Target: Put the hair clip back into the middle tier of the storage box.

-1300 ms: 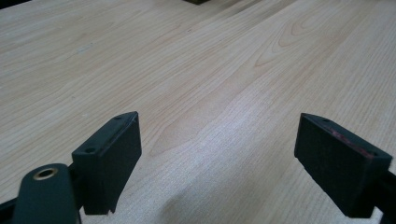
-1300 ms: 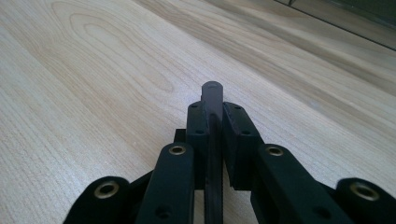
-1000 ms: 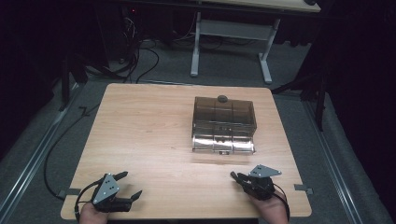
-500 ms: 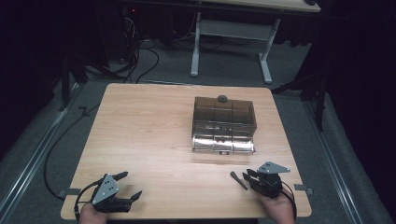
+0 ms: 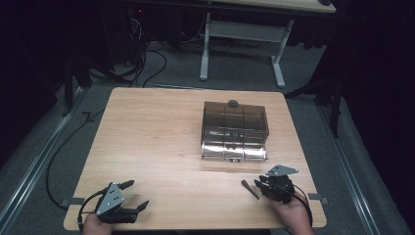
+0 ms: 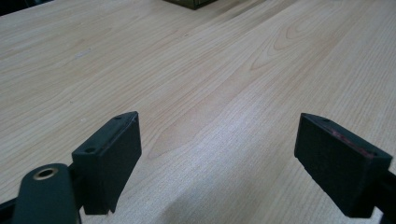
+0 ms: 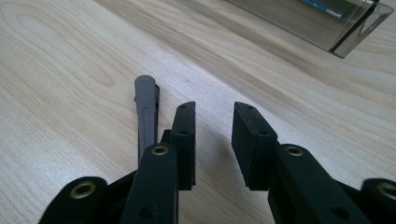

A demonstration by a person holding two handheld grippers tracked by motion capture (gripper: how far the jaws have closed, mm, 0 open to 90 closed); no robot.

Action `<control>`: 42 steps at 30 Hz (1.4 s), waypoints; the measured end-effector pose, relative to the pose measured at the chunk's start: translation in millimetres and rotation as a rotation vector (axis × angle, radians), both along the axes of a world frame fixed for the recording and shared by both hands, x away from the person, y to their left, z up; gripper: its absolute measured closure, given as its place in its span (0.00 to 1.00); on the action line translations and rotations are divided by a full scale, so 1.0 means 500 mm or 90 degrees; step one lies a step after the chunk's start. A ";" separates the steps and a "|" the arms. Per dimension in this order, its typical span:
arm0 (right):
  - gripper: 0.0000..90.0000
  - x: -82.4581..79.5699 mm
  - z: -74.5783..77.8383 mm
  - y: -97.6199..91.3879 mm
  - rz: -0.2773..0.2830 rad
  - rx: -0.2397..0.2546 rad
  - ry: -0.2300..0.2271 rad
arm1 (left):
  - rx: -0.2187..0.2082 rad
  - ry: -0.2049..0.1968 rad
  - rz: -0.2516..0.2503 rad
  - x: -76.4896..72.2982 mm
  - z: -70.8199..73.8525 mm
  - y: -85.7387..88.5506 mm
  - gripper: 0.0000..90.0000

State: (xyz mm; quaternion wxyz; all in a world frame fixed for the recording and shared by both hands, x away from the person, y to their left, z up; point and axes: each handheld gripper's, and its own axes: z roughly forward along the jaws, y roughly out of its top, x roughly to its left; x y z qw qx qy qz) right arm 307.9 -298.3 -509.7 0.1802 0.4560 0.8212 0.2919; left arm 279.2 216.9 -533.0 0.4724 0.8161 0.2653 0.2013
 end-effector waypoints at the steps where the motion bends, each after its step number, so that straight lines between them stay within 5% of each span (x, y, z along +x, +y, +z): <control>1: 0.79 0.001 0.001 0.000 -0.001 -0.004 0.003 | 0.000 0.000 0.000 0.000 0.000 0.000 0.17; 18: 0.80 0.020 0.025 0.000 0.011 -0.037 0.084 | 0.002 0.001 -0.004 0.000 0.000 -0.001 0.17; 27: 0.59 0.030 0.037 0.010 0.032 -0.039 0.136 | 0.002 0.003 -0.006 0.001 0.000 -0.001 0.17; 42: 0.49 0.037 0.045 0.025 0.036 -0.100 0.173 | 0.002 0.002 -0.005 0.000 0.000 -0.001 0.17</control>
